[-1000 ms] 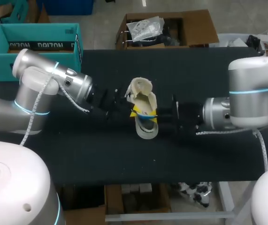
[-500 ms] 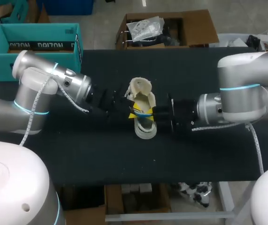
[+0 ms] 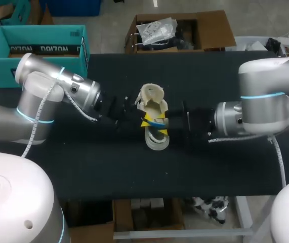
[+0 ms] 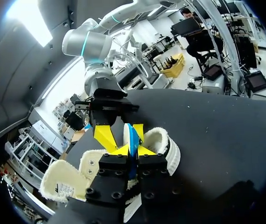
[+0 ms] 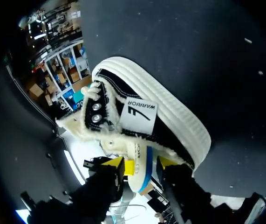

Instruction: Open the shoe tongue, take the insole out of the shoe, put the insole back into the shoe, and pack the shoe into the shoebox

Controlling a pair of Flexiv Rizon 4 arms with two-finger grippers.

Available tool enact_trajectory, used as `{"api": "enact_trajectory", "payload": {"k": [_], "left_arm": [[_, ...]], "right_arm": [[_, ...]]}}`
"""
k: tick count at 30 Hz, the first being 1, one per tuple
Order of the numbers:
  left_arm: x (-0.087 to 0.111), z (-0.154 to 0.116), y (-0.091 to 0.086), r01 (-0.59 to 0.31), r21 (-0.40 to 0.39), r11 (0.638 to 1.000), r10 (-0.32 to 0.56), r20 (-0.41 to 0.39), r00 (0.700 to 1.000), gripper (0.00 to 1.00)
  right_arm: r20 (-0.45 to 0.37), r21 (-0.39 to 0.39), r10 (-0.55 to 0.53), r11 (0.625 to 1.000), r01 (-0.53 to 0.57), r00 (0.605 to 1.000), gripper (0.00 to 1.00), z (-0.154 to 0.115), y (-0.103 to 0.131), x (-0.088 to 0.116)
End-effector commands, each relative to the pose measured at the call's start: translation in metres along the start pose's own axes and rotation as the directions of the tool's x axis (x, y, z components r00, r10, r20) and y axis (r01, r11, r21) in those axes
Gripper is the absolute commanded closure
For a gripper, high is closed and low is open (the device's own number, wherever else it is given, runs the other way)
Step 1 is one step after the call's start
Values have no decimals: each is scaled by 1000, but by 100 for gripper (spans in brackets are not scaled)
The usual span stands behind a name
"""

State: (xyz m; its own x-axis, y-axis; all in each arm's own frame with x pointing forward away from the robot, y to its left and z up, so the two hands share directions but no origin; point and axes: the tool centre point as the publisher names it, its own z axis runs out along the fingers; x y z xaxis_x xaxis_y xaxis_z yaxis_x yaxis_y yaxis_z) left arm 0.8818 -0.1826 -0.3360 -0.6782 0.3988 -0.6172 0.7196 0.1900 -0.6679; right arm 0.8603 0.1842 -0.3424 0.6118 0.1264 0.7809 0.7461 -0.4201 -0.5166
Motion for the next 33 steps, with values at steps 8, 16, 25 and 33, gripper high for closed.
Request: {"api": "enact_trajectory", "payload": {"k": [8, 16, 25, 33], "left_arm": [[0, 4, 2, -4, 1, 1000, 4, 22, 1000, 100], [-1, 2, 0, -14, 6, 1000, 13, 48, 999, 100], [0, 1, 1, -10, 7, 1000, 10, 53, 999, 100], [1, -1, 4, 21, 7, 1000, -22, 51, 998, 16]], "right_arm": [[-44, 33, -10, 999, 11, 999, 74, -5, -19, 3], [-45, 51, 22, 998, -20, 999, 63, -2, -16, 1], [-58, 60, 30, 998, -26, 998, 100, -4, -14, 1], [-23, 22, 6, 1000, -5, 1000, 100, 1, -3, -3]]}}
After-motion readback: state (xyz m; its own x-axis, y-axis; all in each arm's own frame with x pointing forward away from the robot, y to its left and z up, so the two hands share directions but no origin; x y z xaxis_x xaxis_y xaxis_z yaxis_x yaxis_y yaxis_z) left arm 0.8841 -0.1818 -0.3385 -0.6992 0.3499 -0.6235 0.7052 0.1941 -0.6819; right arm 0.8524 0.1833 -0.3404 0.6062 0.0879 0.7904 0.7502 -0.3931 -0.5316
